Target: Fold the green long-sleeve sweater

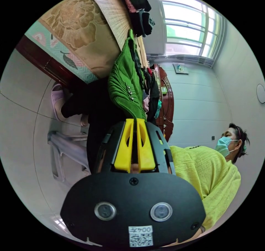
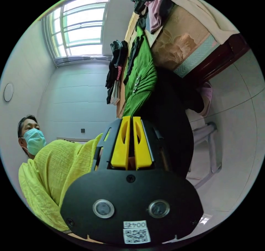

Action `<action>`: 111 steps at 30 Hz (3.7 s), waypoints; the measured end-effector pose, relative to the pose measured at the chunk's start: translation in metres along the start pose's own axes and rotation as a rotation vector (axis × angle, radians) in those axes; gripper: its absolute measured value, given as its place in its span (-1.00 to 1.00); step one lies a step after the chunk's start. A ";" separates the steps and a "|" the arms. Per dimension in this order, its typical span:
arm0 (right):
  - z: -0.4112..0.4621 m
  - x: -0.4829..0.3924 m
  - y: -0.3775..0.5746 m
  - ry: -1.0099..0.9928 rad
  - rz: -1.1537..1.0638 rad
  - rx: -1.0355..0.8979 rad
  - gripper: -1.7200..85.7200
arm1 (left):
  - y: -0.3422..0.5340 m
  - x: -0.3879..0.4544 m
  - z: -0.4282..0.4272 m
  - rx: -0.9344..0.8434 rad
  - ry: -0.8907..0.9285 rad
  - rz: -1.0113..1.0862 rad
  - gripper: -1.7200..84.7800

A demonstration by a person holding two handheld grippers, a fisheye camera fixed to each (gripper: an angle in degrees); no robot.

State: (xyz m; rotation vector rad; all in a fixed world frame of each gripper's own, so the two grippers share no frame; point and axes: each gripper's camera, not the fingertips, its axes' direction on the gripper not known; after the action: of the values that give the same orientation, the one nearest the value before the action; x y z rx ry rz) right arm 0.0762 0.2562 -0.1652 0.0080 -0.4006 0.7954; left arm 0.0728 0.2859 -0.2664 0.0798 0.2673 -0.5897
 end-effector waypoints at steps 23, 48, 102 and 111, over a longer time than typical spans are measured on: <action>-0.072 -0.111 -0.002 -0.165 -0.219 0.241 -0.96 | 0.100 0.196 0.014 0.208 0.207 0.218 -0.92; 0.173 0.070 -0.515 -0.047 0.209 0.438 -0.81 | -0.389 0.249 0.278 0.393 0.060 -0.182 -0.82; 0.264 -0.014 -0.123 0.824 -0.267 0.387 -0.86 | -0.266 0.136 0.382 0.410 -0.699 0.466 -0.96; 0.433 -0.052 -0.183 1.216 -0.692 0.100 -0.83 | -0.383 0.056 0.550 0.183 -0.958 0.632 -0.96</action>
State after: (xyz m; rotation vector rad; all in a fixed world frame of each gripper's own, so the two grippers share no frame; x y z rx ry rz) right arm 0.0203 0.0235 0.2430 -0.2239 0.7721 0.0368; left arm 0.0277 -0.1447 0.2484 0.0463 -0.7277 0.0239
